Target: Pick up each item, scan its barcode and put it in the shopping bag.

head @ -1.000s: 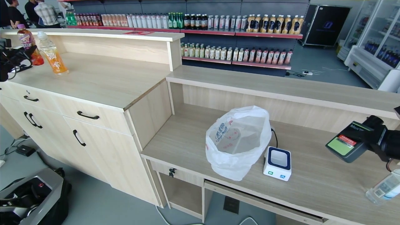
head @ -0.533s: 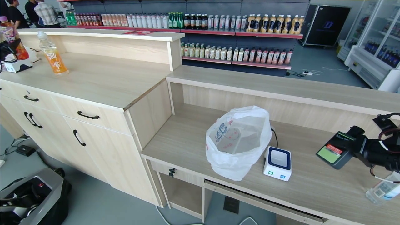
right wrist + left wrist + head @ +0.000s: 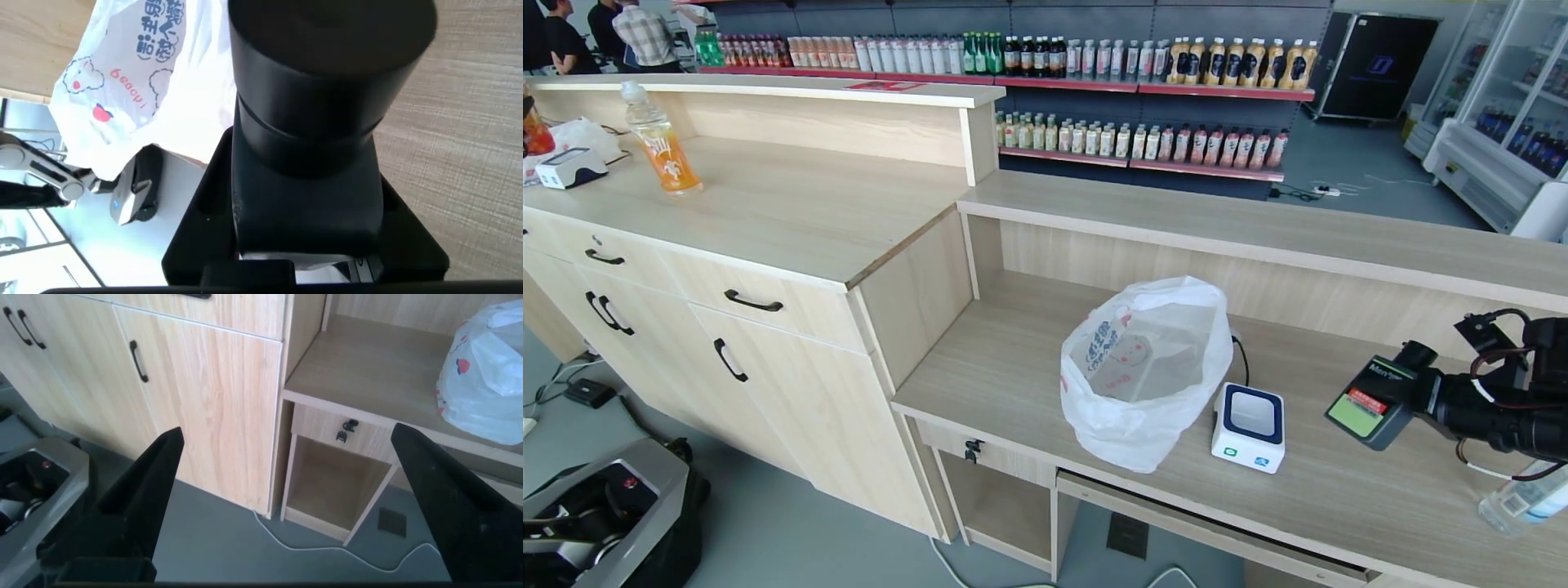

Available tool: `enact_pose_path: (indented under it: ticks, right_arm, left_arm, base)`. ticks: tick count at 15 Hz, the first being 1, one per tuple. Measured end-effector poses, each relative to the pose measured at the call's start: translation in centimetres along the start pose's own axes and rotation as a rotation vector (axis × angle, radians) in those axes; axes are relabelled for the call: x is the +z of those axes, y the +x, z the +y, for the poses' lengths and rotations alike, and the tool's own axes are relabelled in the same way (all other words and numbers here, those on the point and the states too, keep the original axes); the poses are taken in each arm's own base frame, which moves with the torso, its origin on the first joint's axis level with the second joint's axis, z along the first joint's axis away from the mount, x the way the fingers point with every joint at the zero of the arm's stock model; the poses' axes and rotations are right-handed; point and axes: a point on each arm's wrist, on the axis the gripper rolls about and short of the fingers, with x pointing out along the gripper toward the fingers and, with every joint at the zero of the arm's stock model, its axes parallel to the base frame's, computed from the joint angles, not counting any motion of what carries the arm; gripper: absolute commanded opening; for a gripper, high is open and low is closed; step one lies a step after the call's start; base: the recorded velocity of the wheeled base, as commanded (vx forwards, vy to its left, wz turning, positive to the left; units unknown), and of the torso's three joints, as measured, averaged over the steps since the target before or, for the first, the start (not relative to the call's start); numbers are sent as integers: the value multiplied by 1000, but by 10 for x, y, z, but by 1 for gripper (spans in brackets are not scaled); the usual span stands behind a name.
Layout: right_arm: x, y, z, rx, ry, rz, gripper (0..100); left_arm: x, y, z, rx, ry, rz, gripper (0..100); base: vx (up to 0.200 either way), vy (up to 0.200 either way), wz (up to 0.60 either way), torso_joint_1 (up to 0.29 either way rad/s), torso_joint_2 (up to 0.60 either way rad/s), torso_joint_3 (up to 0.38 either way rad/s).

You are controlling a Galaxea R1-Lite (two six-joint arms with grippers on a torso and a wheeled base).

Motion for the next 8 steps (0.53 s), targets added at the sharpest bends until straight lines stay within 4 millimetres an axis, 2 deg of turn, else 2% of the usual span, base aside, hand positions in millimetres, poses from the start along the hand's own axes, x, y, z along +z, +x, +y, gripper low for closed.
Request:
enact_pose_path:
  ticks: [8]
  right_arm:
    - [-8,25,-1,40,-29,19,0]
  left_arm:
    - [0,0,0,-1,0,0,100]
  base:
    - [0,0,0,0,0,0]
